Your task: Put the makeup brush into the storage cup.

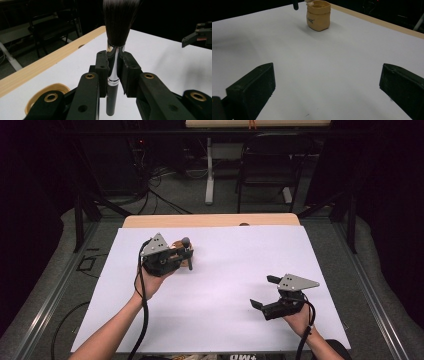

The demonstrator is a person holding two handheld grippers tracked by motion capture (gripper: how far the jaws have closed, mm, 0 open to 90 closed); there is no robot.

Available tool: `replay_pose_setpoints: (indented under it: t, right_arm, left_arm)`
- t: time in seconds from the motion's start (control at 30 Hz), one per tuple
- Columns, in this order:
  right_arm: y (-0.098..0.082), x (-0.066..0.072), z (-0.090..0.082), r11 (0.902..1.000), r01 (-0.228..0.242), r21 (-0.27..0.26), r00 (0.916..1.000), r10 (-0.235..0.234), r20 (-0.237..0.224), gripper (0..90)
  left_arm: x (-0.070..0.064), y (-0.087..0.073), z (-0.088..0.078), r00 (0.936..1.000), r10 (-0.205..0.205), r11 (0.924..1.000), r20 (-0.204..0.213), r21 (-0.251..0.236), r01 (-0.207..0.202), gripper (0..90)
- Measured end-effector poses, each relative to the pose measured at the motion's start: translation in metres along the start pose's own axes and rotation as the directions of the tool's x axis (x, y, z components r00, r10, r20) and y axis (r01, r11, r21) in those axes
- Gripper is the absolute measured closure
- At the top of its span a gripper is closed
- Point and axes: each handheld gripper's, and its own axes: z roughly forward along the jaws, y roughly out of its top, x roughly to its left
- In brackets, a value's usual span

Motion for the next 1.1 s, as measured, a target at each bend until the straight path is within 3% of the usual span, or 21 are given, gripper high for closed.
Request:
replay_pose_setpoints:
  t: [0.73, 1.1]
  right_arm:
    - [0.0, -0.001, 0.0, 1.0, 0.001, 0.007, 1.0, -0.001, 0.001, 0.0]
    - [0.0, -0.001, 0.0, 1.0, 0.001, 0.007, 1.0, -0.001, 0.001, 0.0]
  left_arm:
    - [0.021, 0.029, 0.009, 0.9991, 0.016, 0.9999, -0.039, 0.007, -0.016, 77.9]
    - [0.037, 0.033, 0.015, 0.9962, 0.003, 0.9999, -0.087, 0.011, -0.002, 77.9]
